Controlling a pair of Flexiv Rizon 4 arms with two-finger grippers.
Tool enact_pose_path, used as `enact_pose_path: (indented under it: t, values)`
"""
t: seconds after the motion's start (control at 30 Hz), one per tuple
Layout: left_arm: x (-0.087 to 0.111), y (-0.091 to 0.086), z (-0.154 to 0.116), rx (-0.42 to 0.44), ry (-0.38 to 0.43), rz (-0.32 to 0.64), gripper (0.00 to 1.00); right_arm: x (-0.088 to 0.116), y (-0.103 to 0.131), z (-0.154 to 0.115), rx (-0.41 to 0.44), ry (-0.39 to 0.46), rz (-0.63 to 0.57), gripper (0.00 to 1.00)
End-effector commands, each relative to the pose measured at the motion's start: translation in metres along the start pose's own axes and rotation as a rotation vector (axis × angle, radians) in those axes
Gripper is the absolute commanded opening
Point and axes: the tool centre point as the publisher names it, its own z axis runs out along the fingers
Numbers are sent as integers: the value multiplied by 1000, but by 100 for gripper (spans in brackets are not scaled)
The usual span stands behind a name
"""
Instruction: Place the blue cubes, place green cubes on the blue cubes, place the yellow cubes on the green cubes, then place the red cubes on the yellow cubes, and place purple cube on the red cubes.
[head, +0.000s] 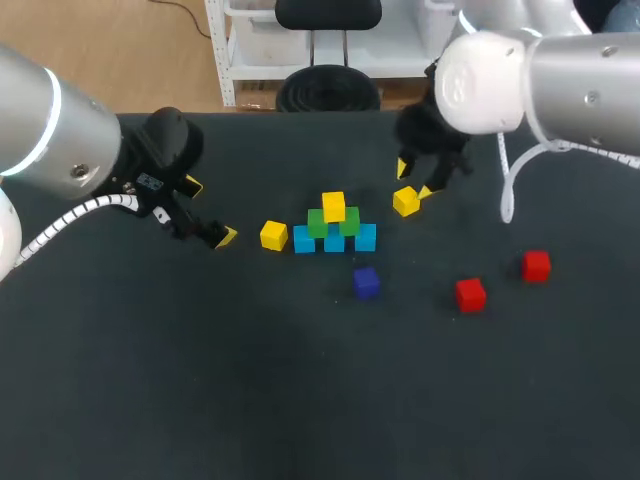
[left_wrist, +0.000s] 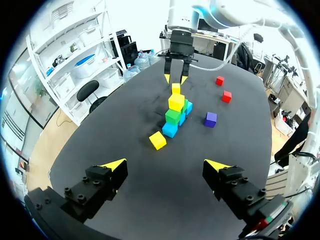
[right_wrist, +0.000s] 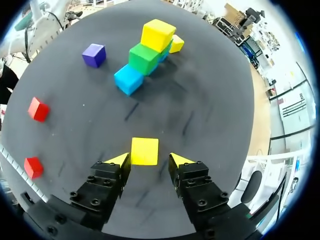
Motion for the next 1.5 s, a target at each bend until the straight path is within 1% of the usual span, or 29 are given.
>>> enact_pose_path:
  t: [0.03, 0.3, 0.67, 1.4, 1.5]
  values:
    - [1, 1, 0, 3, -5, 2, 100, -8, 5, 0, 10, 13, 1, 49]
    - [1, 1, 0, 3, -5, 2, 100, -13, 7, 0, 0, 45, -16, 50]
    - [1, 1, 0, 3, -5, 2, 100, -10, 7, 9, -24, 80, -33, 49]
    - [1, 1, 0, 3, -5, 2, 100, 0, 7, 10, -30, 92, -19, 48]
    - [1, 1, 0, 3, -5, 2, 100, 1, 7, 12, -30, 92, -18, 45]
